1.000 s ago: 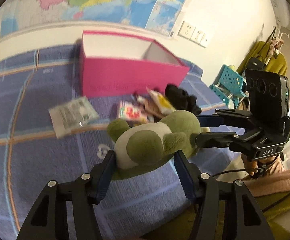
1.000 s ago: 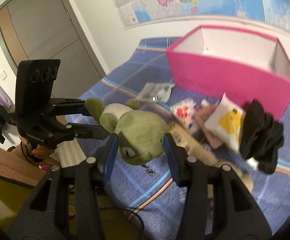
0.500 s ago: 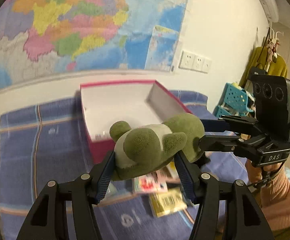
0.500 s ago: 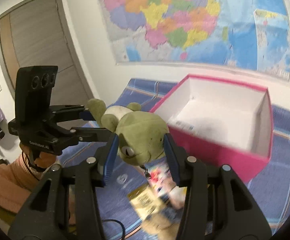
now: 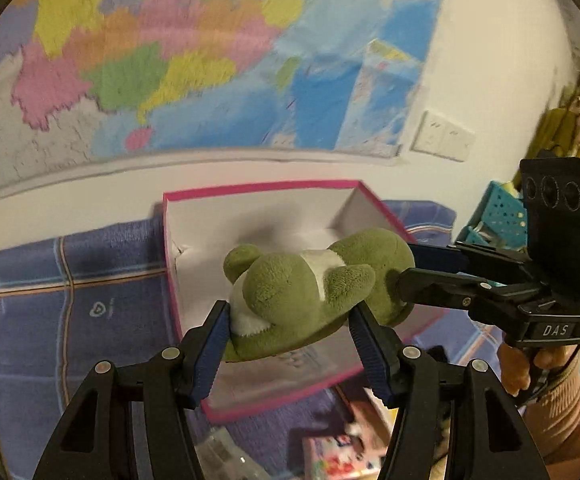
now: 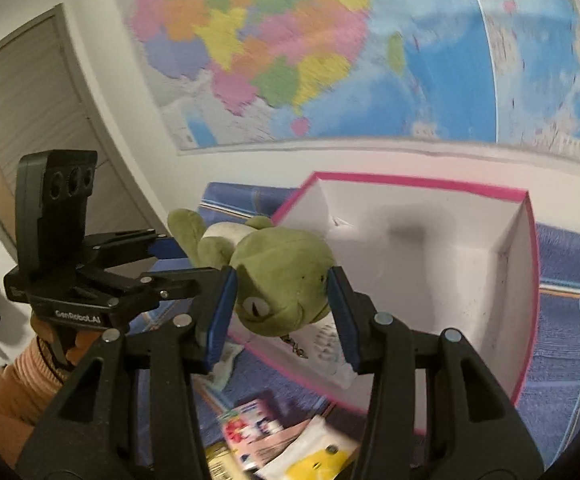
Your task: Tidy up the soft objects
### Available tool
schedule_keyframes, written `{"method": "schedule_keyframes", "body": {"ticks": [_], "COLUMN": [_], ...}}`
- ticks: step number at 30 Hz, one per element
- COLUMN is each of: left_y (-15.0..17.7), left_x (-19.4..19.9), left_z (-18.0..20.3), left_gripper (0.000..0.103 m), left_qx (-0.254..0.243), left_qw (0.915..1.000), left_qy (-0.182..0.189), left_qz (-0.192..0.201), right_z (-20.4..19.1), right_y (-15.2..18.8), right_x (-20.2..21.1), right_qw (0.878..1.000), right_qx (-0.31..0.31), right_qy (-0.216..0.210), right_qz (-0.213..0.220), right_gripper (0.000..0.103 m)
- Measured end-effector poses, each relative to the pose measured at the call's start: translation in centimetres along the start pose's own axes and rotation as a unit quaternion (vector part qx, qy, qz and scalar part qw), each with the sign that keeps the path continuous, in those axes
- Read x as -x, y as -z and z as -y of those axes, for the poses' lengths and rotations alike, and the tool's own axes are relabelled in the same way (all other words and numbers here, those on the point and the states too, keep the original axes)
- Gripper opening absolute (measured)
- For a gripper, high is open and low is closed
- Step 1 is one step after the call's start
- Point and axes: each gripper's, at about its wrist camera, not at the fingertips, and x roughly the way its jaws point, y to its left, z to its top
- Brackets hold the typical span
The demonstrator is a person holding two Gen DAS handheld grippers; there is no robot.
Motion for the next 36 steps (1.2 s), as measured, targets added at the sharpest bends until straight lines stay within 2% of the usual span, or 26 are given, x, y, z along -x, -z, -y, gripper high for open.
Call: {"method": "schedule_keyframes", "body": {"ticks": [9, 12, 17, 26, 33, 36], "left_y": [-1.2, -1.6, -2.1, -2.4, -1.6, -1.0], "left_x": [-6.0, -7.1, -8.1, -6.8, -4.2, -2.6], "left_z": [-3.0, -3.7, -3.9, -2.5, -1.9, -1.1], "left_gripper": [0.062, 0.061, 0.061, 0.061, 0.063, 0.069], "left_qx": [0.038, 0.047, 0.050, 0.032, 0.031, 0.030], "left_qw": [0.9980, 0.9969, 0.9958, 0.9967, 0.9983, 0.9990], "left_qy": [-0.008, -0.019, -0.044, -0.068, -0.050, -0.032], "left_qz": [-0.050, -0.060, -0.062, -0.030, -0.008, 0.007], "right_z": [4.1, 4.9, 5.2, 4.6, 2.8, 1.8], "right_y": [-0.9, -1.3, -1.6, -0.5, 0.3, 0.6], "right_x": [-5.3, -6.5, -7.6, -5.9, -2.7, -0.6], "right_qw": [0.997, 0.996, 0.994, 0.995, 0.997, 0.998], "right_qx": [-0.048, -0.063, -0.084, -0.080, -0.065, -0.055], "right_qy": [0.022, 0.033, 0.027, 0.013, -0.009, -0.019], "right_qz": [-0.050, -0.058, -0.067, -0.067, -0.052, -0.039], "right_gripper": [0.049, 0.050, 0.050, 0.050, 0.051, 0.051]}}
